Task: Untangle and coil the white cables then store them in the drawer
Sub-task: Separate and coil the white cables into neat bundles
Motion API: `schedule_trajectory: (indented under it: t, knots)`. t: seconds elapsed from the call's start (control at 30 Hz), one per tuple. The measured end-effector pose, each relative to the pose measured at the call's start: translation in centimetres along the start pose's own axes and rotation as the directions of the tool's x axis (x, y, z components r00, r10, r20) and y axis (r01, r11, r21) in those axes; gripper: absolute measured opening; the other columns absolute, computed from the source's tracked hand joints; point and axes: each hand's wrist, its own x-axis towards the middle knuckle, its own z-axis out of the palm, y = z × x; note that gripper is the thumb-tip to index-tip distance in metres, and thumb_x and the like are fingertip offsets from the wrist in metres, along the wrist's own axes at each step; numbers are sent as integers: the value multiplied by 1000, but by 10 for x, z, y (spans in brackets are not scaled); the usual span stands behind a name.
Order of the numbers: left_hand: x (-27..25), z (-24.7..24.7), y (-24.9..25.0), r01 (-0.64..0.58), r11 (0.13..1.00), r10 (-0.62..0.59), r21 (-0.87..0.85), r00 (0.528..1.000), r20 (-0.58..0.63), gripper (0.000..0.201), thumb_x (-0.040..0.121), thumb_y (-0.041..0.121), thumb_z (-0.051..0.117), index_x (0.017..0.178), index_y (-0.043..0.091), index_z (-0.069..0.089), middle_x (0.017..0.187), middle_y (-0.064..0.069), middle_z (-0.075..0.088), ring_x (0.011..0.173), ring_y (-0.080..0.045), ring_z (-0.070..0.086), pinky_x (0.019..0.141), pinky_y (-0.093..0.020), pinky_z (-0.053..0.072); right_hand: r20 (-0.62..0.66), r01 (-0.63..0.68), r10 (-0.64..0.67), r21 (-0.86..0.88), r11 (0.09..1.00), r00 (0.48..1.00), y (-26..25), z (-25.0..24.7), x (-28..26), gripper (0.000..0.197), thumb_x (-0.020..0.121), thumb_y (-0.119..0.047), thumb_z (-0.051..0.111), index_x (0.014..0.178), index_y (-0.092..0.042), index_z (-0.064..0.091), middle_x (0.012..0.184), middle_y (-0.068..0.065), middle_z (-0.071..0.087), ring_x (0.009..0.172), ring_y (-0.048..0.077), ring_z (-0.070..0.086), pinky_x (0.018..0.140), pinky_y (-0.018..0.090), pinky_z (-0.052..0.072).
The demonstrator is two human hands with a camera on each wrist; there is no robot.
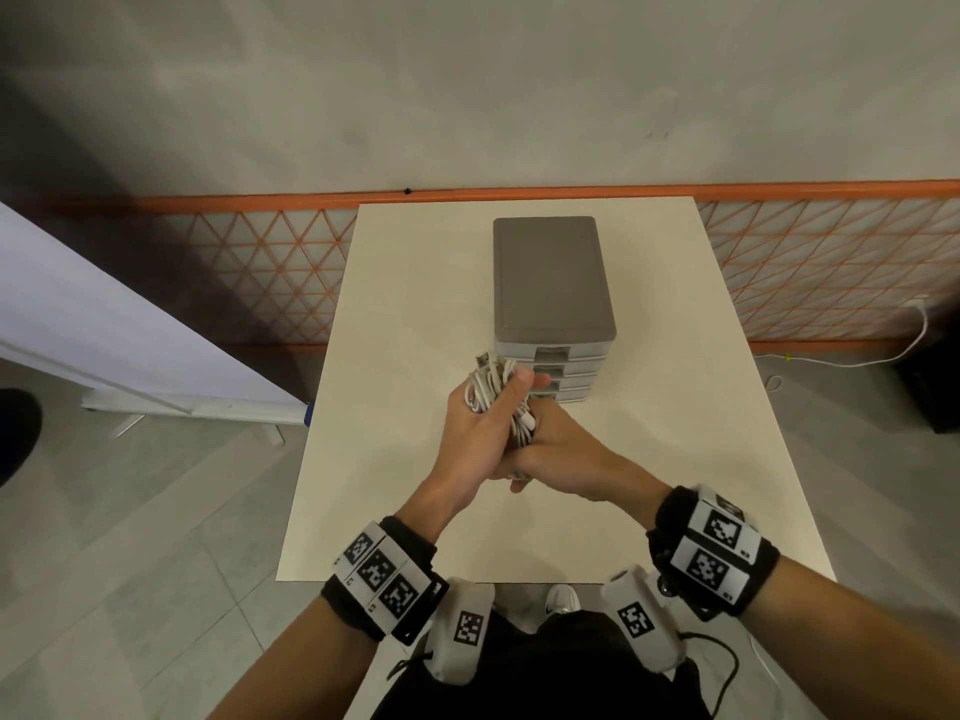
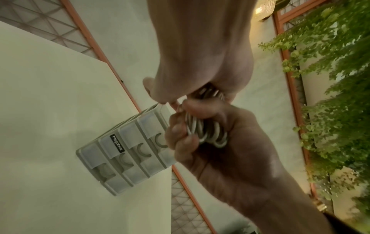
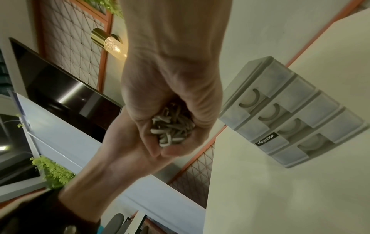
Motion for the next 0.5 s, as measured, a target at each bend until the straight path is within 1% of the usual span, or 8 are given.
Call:
schedule_trajectory:
  t: [0.07,0.1,0.17,0.2,0.23,0.33,0.4,0.5]
  knots:
    - [5,-4,5,7,999,-7,-34,1000,10,19,90,22,71,103,8,73,89,0,76,87,-15,73,74,-34,56,-93,13,-17,-41,999,995,0,0,0,15,69,7,68,82,-1,66,60,2,62,56,14,60,53,31,53]
    - [7,-6,7,1,998,0,-70,1000,19,20,87,16,74,106,10,72,90,-2,75,88,-15,73,75,-32,55,-139,15,-23,-58,998,990,-1,0,0,14,68,7,68,80,0,65,57,-2,60,51,14,57,51,31,52]
    - [12,-9,10,-12,986,19,-167,999,40,39,82,5,78,119,14,68,97,-5,74,96,-18,72,81,-29,56,-200,21,-40,-97,995,979,-2,-1,2,13,67,5,68,78,1,62,52,-5,56,44,14,53,47,32,48]
    - [14,-10,13,-19,978,30,-207,998,50,47,79,2,79,122,15,65,98,-7,74,97,-19,71,83,-29,56,-213,30,-56,-121,992,975,-3,-2,2,13,67,4,68,77,1,60,52,-4,55,44,14,51,47,33,46]
    - [14,-9,15,-34,973,48,-228,997,57,50,76,1,81,121,14,65,96,-8,73,96,-19,71,83,-29,55,-221,43,-75,-147,988,972,-4,-3,2,13,67,3,67,77,1,59,53,-1,56,45,15,51,48,34,46]
    - [11,2,20,-94,978,98,-184,995,17,38,67,3,87,98,12,68,85,-3,71,85,-17,70,79,-31,56,-254,106,-162,-219,970,954,-7,-3,3,23,69,1,67,90,-6,62,71,5,68,61,21,63,57,38,52]
    - [14,11,23,-114,985,108,-126,993,-57,30,69,2,87,88,10,65,75,0,67,74,-15,67,73,-30,57,-305,149,-229,-264,953,925,-6,0,5,25,72,-2,69,95,-11,66,80,3,72,72,16,68,63,34,56]
    - [22,19,24,-136,989,130,-63,987,-98,13,79,5,80,83,4,67,66,0,63,61,-13,61,64,-28,53,-335,158,-245,-266,951,910,-3,-2,6,12,74,-3,70,80,-13,67,68,-2,68,63,12,66,59,36,57]
